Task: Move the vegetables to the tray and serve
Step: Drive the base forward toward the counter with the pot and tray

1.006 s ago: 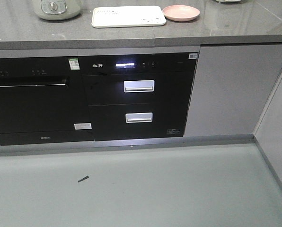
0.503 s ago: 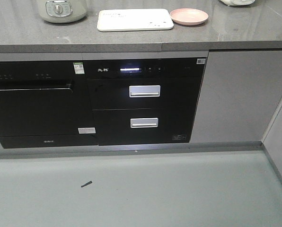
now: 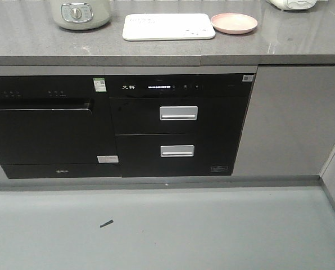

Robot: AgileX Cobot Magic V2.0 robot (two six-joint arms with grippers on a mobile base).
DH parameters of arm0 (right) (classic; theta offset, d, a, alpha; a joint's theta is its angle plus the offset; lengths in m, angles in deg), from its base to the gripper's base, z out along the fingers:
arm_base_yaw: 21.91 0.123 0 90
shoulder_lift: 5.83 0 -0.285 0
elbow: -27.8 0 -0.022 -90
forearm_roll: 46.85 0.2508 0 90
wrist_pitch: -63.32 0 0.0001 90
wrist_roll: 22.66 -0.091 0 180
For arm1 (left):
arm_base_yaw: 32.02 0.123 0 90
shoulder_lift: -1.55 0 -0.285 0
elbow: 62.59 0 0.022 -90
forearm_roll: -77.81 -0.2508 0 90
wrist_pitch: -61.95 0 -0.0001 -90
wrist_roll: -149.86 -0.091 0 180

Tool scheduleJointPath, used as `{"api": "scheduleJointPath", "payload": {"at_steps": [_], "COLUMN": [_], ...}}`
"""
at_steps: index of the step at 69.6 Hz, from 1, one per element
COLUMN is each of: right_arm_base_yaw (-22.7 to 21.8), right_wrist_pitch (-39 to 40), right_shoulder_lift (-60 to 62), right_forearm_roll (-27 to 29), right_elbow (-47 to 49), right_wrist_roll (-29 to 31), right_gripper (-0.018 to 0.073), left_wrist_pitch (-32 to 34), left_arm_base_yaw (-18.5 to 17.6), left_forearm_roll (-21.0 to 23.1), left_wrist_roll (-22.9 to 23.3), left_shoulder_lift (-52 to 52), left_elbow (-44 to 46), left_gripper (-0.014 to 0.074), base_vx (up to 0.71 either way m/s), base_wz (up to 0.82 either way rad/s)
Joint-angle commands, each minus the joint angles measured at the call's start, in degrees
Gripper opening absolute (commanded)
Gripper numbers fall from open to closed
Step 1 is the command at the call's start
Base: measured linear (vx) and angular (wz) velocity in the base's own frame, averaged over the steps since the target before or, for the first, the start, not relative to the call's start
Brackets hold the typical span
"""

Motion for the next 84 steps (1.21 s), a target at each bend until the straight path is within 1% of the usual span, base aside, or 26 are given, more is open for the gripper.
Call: {"api": "scheduleJointPath", "payload": {"at_steps": [1,84], "right_arm_base_yaw": [-0.4,-0.4], "right_wrist_pitch": [4.5,4.5], "right_shoulder_lift": [0.1,0.1], "right_forearm_roll": [-0.4,-0.4], "right_elbow": [-0.4,-0.4], "right_wrist_roll": [0.1,0.1], "right_gripper": [-0.0004,-0.0004], "left_wrist_pitch": [4.0,4.0], "left_arm_base_yaw": [0.1,0.1], "left_forearm_roll": [0.0,0.0], "left_wrist_roll": [0.0,0.0], "left_shoulder_lift": [0.9,0.9], "left_elbow": [-0.5,-0.5], "left_gripper": [-0.0008,-0.0008], "base_vx": [0.07,0.09], "base_wz": [0.01,0.00]}}
